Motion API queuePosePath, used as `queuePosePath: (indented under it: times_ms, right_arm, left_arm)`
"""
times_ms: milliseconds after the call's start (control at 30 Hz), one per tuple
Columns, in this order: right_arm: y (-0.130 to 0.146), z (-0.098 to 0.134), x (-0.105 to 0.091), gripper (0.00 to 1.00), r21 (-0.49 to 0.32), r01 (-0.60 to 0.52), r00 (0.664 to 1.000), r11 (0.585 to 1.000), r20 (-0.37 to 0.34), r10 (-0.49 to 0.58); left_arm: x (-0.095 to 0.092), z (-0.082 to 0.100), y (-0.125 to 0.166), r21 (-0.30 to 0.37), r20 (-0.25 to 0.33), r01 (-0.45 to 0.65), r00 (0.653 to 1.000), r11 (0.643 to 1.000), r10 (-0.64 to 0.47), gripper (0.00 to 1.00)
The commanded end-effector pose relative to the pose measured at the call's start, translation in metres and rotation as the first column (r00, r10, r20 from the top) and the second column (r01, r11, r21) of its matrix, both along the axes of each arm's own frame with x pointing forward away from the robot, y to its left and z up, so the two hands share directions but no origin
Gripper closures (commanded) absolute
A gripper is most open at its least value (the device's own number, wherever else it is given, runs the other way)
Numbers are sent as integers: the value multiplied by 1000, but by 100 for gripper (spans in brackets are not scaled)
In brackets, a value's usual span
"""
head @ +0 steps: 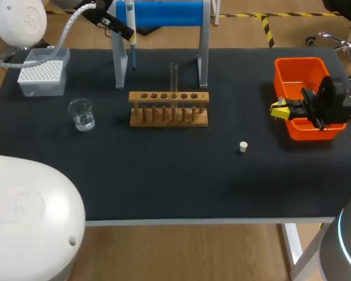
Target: Invert the test tube, pick up the pipette, mount the tip to pipette, aspirate from beaker and dispense into the tube, eject the tip, return the pipette, and cap with the stopper.
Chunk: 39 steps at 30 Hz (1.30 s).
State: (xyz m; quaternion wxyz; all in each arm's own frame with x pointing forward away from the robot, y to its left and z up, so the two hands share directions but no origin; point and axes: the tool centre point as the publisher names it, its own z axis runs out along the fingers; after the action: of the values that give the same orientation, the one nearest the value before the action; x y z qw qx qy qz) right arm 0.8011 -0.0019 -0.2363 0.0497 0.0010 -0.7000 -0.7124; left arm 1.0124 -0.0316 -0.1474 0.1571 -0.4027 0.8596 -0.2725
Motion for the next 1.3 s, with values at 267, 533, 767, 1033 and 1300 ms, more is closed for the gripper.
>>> queuePosePath:
  times_ms: [267,533,767,1033,1300]
  right_arm:
    - [0,0,-1,100,-2,0,1000,1000,0,0]
    - [0,0,-1,100,-2,0,1000,1000,0,0]
    - [0,0,-1,100,-2,0,1000,1000,0,0]
    - [0,0,-1,100,-2,0,1000,1000,0,0]
    - [0,0,-1,100,-2,0,1000,1000,0,0]
  left_arm:
    - [6,-4,5,27,34,-98,995,995,97,0]
    - [6,-4,5,27,34,-98,995,995,97,0]
    - [6,-4,5,27,34,-98,995,995,97,0]
    - [6,-4,5,27,34,-98,995,995,97,0]
    - [6,-4,5,27,34,-98,995,995,97,0]
